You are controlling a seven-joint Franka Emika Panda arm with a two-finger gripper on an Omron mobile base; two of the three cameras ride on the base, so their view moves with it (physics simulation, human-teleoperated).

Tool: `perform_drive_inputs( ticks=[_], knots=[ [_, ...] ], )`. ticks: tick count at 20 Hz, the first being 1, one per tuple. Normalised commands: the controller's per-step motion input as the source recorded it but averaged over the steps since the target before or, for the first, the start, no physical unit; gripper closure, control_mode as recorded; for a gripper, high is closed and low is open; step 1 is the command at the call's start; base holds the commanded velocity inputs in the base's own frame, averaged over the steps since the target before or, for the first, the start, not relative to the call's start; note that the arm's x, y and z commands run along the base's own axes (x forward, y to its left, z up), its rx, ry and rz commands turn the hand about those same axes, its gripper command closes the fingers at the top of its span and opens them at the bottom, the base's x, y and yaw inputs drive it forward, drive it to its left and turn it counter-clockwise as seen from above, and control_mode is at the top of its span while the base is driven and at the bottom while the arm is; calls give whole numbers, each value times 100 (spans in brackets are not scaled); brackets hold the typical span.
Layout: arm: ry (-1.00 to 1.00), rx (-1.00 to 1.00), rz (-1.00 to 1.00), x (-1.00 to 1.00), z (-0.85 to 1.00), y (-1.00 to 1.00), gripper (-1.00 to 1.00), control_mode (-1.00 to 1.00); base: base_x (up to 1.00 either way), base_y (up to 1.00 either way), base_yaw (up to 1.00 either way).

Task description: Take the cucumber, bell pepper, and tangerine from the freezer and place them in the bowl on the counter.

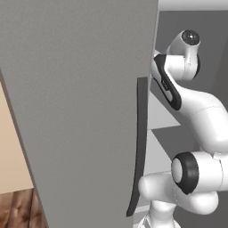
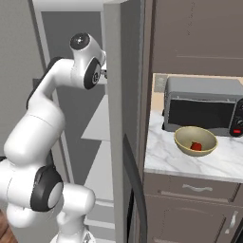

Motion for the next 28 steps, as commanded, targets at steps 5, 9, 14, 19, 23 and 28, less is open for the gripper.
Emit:
perform_drive_inputs(
  ticks=[5, 9, 14, 19, 23, 28],
  knots=[
    [0, 2, 0, 9, -10, 0, -100, -100, 0, 0, 0],
    [0, 2, 0, 12, -13, -5, -100, -100, 0, 0, 0],
    [0, 2, -2, 3, -9, -17, -100, -100, 0, 0, 0],
    [0, 0, -3, 11, -5, -12, -100, -100, 0, 0, 0],
    [0, 0, 0, 18, -5, 0, -100, -100, 0, 0, 0],
    [0, 0, 0, 23, -6, 0, -100, -100, 0, 0, 0]
  ],
)
